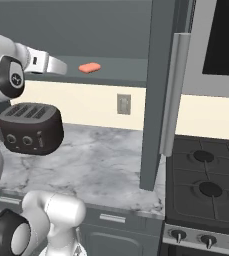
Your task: Locate and retrieve the bar soap and bar soap from the cabinet. Place them next to the sink.
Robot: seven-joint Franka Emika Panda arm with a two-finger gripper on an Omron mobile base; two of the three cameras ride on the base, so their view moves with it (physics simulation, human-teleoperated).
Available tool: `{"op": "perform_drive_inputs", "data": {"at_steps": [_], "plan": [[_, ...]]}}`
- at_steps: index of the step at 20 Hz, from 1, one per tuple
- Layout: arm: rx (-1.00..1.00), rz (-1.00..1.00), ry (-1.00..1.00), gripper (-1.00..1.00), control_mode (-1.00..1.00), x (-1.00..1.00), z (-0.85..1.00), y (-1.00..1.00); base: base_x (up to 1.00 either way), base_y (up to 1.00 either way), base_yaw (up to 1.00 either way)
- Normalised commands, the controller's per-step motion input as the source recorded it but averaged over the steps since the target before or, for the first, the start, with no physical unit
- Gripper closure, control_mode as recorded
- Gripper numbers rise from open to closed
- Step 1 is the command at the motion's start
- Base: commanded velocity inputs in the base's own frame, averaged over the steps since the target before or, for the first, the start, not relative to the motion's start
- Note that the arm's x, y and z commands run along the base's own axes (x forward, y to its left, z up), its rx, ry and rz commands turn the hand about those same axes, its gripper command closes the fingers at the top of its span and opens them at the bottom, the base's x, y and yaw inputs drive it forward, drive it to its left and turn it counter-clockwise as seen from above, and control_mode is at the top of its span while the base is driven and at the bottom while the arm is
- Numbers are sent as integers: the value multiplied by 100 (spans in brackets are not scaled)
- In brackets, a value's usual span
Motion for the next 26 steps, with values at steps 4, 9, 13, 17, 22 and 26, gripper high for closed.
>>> {"op": "perform_drive_inputs", "data": {"at_steps": [4,9,13,17,22,26], "plan": [[-7,-7,8,-100,-100,41,4,0,0,0,0],[-2,-6,2,-100,-100,31,0,0,0,0,0],[6,-2,0,-100,-100,18,-2,11,0,0,0],[13,-2,0,-100,-100,16,-3,5,0,0,0],[4,-2,0,-100,-100,30,-8,0,0,0,0],[0,0,0,-100,-100,35,-7,0,0,0,0]]}}
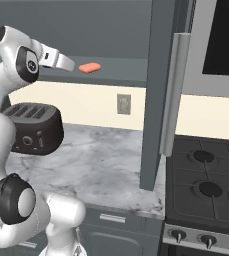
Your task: Locate and retrieve the bar soap and bar soap from the cabinet. Place them next to the sink.
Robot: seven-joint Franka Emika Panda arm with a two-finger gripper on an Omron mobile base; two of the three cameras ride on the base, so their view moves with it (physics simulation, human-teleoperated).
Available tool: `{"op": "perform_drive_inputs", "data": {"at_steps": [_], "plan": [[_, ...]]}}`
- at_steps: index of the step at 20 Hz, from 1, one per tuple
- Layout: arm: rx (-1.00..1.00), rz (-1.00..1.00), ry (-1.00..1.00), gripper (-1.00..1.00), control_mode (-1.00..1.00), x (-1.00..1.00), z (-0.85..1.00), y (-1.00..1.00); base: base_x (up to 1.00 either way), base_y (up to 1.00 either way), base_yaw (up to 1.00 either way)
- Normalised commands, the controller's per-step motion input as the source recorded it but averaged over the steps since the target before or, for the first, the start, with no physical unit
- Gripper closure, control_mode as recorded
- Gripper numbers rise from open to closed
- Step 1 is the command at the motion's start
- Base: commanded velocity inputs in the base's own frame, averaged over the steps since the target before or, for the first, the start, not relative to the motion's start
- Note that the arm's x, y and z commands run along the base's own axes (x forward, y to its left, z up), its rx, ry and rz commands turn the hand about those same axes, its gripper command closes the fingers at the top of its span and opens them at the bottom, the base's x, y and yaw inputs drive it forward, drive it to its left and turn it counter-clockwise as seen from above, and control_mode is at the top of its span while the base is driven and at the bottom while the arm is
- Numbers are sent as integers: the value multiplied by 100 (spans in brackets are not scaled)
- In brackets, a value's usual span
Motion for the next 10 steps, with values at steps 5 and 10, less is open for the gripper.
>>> {"op": "perform_drive_inputs", "data": {"at_steps": [5,10], "plan": [[1,0,0,-100,-100,44,-5,0,0,0,0],[2,0,0,-100,-100,47,-2,0,0,0,0]]}}
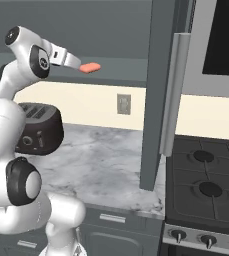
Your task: Locate and retrieve the bar soap and bar soap from the cabinet. Place them next to the sink.
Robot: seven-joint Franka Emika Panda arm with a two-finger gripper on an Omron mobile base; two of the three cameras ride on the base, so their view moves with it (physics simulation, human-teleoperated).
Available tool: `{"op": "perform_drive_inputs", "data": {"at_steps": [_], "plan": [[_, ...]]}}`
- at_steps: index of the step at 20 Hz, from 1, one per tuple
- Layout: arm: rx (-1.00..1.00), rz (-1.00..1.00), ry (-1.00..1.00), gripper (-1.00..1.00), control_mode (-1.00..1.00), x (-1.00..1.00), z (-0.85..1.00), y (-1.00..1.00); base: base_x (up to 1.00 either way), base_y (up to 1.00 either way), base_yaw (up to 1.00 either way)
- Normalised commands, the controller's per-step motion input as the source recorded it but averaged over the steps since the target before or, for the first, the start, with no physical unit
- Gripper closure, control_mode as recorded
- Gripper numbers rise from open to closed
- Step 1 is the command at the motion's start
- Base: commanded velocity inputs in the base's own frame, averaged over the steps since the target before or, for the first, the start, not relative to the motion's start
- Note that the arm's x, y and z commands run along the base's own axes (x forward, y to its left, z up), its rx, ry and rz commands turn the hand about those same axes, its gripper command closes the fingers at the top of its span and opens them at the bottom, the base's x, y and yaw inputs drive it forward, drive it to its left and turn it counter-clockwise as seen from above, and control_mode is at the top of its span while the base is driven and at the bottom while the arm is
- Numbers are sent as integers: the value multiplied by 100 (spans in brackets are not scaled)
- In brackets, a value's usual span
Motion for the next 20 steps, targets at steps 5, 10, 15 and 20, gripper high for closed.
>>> {"op": "perform_drive_inputs", "data": {"at_steps": [5,10,15,20], "plan": [[0,-2,4,-100,-100,44,0,-2,0,0,0],[0,-2,2,-100,-100,29,-2,-6,0,0,0],[0,-4,5,-100,-100,22,-7,-19,0,0,0],[0,-7,2,-100,-100,3,-4,-21,0,0,0]]}}
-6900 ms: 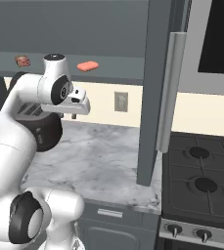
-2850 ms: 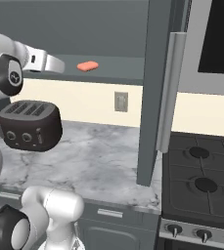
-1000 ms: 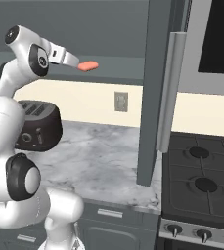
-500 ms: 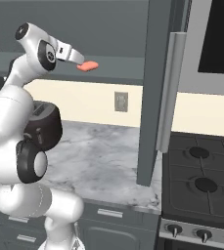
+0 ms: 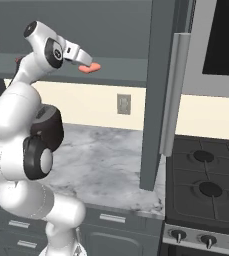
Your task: Locate and retrieve the bar soap and bar soap from the cabinet. Place them next to the sink.
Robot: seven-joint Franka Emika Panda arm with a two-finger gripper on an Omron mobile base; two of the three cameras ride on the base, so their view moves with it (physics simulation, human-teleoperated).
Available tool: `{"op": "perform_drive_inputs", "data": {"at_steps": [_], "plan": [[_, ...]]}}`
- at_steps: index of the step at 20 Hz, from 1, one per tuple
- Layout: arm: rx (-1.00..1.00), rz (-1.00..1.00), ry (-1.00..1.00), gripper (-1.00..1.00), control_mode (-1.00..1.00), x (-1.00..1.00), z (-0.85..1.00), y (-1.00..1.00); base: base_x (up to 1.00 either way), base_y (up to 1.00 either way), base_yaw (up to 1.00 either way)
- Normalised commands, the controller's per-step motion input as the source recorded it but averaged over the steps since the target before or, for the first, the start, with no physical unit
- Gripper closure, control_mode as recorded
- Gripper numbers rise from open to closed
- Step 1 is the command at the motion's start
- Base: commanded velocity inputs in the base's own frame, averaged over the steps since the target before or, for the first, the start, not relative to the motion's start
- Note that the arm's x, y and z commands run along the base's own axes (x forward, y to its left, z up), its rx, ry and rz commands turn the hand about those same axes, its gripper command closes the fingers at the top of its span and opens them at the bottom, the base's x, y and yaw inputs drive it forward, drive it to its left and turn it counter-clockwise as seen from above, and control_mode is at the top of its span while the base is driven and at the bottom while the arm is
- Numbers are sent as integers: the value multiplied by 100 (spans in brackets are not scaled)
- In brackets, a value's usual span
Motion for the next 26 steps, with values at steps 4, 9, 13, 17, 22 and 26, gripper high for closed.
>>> {"op": "perform_drive_inputs", "data": {"at_steps": [4,9,13,17,22,26], "plan": [[0,-7,0,-100,-100,2,-8,-13,0,0,0],[-1,-5,2,-100,-100,4,-16,-6,0,0,0],[-3,-1,4,-100,-100,16,-17,-4,0,0,0],[0,0,1,-100,-100,17,-15,-7,0,0,0],[0,0,0,-100,-100,24,-10,-11,0,0,0],[0,0,0,-100,-100,6,-12,-7,0,0,0]]}}
